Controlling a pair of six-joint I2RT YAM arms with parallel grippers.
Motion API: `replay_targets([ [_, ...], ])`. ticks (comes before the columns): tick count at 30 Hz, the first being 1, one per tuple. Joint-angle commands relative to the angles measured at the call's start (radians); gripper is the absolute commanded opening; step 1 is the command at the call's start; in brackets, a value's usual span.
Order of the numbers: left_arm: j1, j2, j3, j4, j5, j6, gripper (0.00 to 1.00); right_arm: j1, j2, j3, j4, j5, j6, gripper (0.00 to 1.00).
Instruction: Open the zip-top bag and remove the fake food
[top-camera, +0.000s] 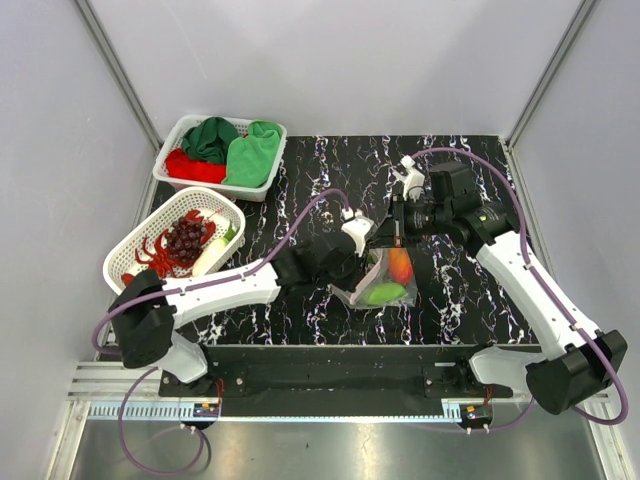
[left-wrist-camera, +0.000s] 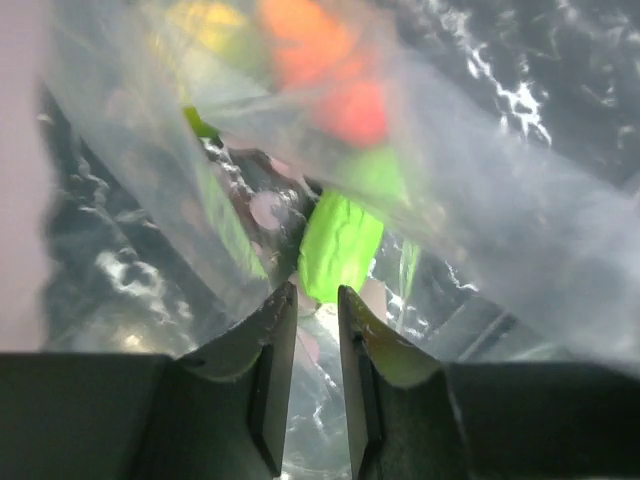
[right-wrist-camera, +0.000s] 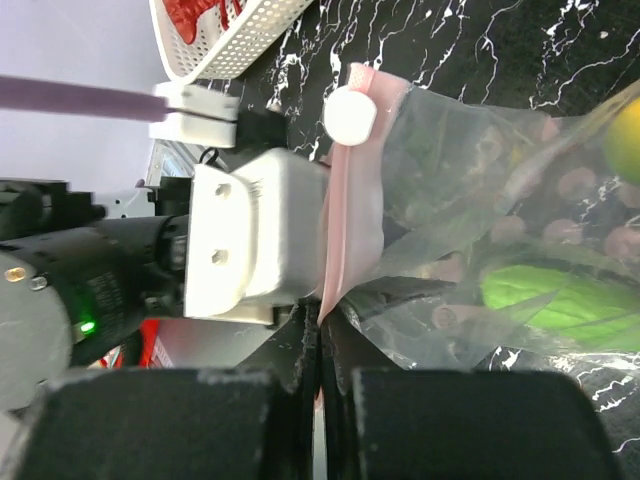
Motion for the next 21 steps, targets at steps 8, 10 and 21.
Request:
replay_targets([
  [8,0.0,0.089,-0.196,0.469,0.167,-0.196,0.27,0.012,-0.058,-0.092,0.032,0.044,0.019,0.0],
  [10,0.0,0.094,-0.207,0.496,0.15,-0.212,0.26,0.01,-0.065,-0.102,0.013,0.081,0.011,0.07],
  [21,-0.007,-0.037,-0.292,0.506,0.009,-0.289,0.26,0.012,-0.075,-0.06,-0.057,0.167,0.002,0.45],
])
